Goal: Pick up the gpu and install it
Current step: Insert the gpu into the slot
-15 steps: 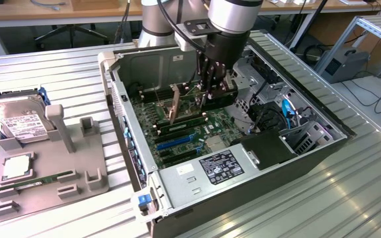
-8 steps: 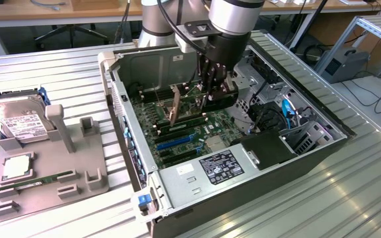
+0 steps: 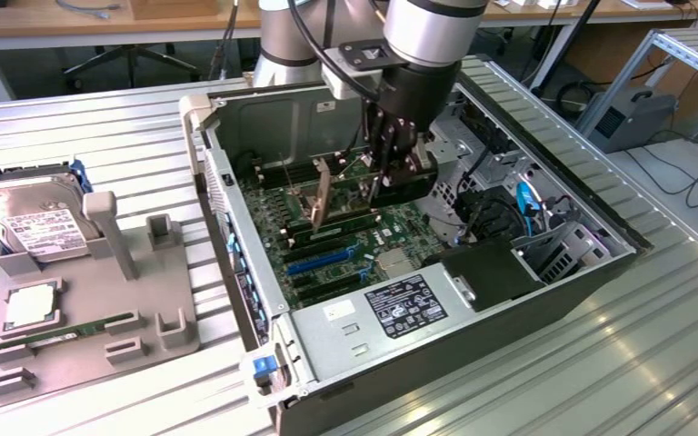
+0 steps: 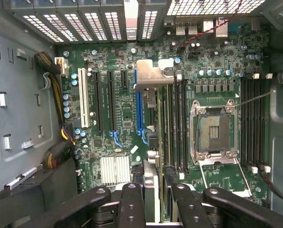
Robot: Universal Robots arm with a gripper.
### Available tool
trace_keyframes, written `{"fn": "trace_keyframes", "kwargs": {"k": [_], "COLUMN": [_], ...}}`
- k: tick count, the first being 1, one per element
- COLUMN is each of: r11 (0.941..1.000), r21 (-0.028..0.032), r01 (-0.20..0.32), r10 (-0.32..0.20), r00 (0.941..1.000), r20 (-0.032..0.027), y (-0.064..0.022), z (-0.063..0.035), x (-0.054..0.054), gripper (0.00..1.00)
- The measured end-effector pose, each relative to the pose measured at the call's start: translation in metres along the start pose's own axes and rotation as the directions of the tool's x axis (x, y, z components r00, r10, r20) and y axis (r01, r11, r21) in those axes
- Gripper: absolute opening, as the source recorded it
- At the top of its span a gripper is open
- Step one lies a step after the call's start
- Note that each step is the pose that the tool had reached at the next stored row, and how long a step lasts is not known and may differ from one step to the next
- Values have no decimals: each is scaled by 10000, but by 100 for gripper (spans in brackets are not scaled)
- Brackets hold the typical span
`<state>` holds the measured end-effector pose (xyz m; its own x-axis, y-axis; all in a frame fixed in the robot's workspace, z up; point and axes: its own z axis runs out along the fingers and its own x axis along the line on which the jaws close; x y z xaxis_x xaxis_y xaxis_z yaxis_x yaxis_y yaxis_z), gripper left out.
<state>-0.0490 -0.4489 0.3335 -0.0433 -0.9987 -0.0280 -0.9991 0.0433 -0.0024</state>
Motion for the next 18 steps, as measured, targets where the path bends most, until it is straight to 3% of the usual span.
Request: {"fn": "trace_keyframes", "kwargs": {"k": [18], "r11": [10000], "r21": [0], "r01": [0], "r10": [0], "r00": [10000], "r20": [0], "y": [0], "z": [8], "x": [120], "gripper": [27]}}
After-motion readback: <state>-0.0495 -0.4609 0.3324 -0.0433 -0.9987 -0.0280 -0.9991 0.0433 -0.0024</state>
